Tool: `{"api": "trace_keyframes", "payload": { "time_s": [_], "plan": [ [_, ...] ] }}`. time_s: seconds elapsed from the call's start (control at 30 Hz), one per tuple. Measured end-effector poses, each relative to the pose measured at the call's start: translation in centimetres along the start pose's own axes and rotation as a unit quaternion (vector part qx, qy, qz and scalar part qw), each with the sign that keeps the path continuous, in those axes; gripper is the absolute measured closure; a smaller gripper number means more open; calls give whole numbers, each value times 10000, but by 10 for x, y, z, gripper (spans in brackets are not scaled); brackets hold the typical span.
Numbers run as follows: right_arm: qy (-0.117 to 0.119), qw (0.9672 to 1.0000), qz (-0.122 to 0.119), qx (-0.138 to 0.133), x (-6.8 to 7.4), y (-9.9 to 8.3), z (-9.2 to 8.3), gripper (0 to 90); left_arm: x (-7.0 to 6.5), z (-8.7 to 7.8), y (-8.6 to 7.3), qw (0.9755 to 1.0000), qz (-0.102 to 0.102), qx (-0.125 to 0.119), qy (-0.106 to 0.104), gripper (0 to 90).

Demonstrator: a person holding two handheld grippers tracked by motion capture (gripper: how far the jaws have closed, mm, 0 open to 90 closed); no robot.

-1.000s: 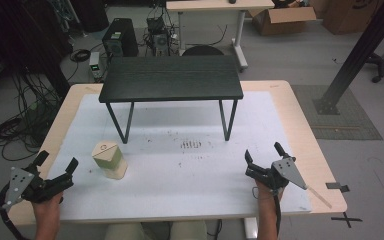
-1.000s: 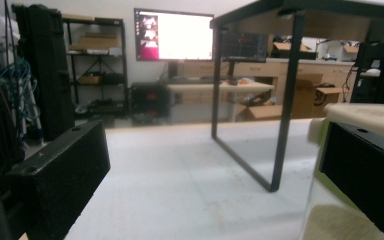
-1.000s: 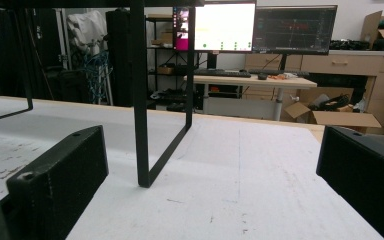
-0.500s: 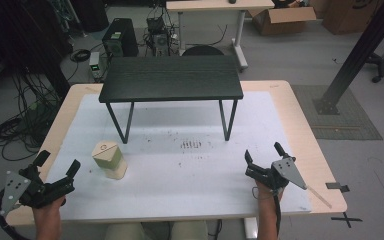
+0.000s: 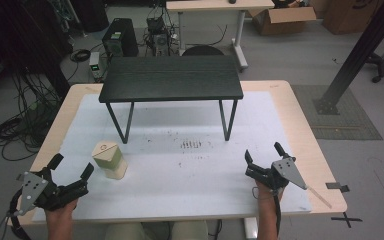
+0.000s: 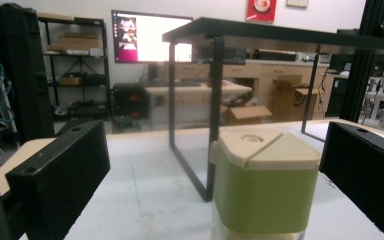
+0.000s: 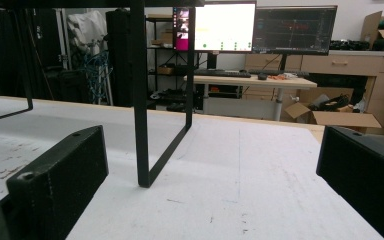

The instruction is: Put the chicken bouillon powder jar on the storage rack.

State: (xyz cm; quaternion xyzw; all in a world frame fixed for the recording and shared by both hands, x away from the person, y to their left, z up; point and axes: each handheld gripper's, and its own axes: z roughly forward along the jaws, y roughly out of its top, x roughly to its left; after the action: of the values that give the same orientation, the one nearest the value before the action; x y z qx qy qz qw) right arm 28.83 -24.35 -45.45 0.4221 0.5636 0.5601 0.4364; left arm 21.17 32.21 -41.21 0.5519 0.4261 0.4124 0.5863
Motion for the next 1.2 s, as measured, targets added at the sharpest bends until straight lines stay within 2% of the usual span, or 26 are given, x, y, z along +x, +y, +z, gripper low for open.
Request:
{"api": "trace_keyframes", "payload": {
  "time_s": [0.13, 0.3, 0.73, 1.2],
  "plan": [
    [0, 10000, 1, -10, 0, 0, 0, 0, -5, 4, -1, 9999, -20, 104, -10, 2],
    [0, 10000, -1, -12, 0, 0, 0, 0, -13, 8, -5, 9999, -52, 113, -5, 3],
    [0, 10000, -5, -16, 0, 0, 0, 0, -35, 21, -16, 9993, 108, 353, 71, 3],
    [2, 10000, -7, -26, 0, 0, 0, 0, -43, 35, -26, 9975, 161, 674, 125, 3]
  ]
}}
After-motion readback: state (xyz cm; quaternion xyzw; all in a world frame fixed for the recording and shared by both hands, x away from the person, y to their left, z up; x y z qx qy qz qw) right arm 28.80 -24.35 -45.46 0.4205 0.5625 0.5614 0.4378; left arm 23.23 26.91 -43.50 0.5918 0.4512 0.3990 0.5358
